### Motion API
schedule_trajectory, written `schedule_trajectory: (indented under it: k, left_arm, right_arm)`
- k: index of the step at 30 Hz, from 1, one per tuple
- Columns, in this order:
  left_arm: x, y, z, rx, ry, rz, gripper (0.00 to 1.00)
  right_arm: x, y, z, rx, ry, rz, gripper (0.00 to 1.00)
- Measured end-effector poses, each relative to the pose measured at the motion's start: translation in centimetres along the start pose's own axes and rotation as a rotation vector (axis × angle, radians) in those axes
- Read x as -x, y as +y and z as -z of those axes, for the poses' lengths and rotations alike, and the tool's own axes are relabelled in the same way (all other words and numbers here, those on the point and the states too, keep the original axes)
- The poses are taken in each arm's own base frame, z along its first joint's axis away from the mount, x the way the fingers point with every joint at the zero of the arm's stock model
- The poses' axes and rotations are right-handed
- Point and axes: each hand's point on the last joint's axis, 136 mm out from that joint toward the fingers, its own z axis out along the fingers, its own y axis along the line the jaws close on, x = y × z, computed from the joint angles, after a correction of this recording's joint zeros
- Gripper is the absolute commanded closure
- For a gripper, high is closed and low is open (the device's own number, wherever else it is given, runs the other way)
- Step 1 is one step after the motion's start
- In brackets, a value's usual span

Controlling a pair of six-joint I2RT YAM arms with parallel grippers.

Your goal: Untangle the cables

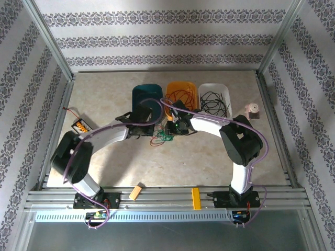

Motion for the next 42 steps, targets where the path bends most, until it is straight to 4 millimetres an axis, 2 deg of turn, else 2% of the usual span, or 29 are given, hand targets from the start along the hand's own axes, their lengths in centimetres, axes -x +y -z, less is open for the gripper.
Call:
schedule_trajectory:
  k: [6, 9, 14, 18, 21, 26, 29, 32, 34, 38, 42]
  left_arm:
    - [4.4, 2.9, 7.8, -0.012, -0.160, 0.106, 1.00]
    - [6.8, 3.2, 11.2, -0.036, -0.219, 0.136, 1.00]
    - [11.8, 1.6, 17.3, -0.108, -0.350, 0.131, 1.00]
    - [14.8, 1.5, 22.1, -0.139, -0.443, 0.138, 1.00]
    - [17.0, -0.1, 25.8, -0.208, -0.509, 0.111, 1.00]
    - [19.8, -2.1, 29.7, -0.280, -0.592, 0.069, 1.00]
    - [21.7, -3.2, 31.3, -0.322, -0.637, 0.054, 1.00]
    - [23.2, -4.2, 30.5, -0.369, -0.643, 0.058, 1.00]
    - [24.2, -4.8, 28.5, -0.384, -0.620, 0.069, 1.00]
    - [25.2, -6.4, 21.4, -0.401, -0.517, 0.085, 1.00]
    - [24.9, -7.7, 13.8, -0.379, -0.411, 0.094, 1.00]
  right_arm:
    - [-0.8, -2.1, 0.9, -0.011, -0.014, -0.056, 0.63]
    - [-1.0, -2.8, 1.1, -0.012, -0.019, -0.072, 0.64]
    - [-1.0, -2.9, 0.9, -0.008, -0.028, -0.072, 0.63]
    - [-1.0, -3.0, 1.1, 0.000, -0.042, -0.074, 0.64]
    - [-1.2, -3.3, 1.5, 0.013, -0.057, -0.076, 0.63]
    - [-2.4, -4.2, 3.0, 0.004, -0.071, -0.086, 0.63]
    - [-2.8, -4.5, 3.9, -0.004, -0.081, -0.089, 0.60]
    - [-2.7, -4.1, 5.8, 0.011, -0.120, -0.081, 0.56]
    - [-1.9, -3.4, 7.9, 0.035, -0.183, -0.069, 0.54]
    - [0.7, -2.2, 13.8, 0.085, -0.374, -0.062, 0.53]
    - [2.3, -2.6, 18.6, 0.096, -0.526, -0.091, 0.52]
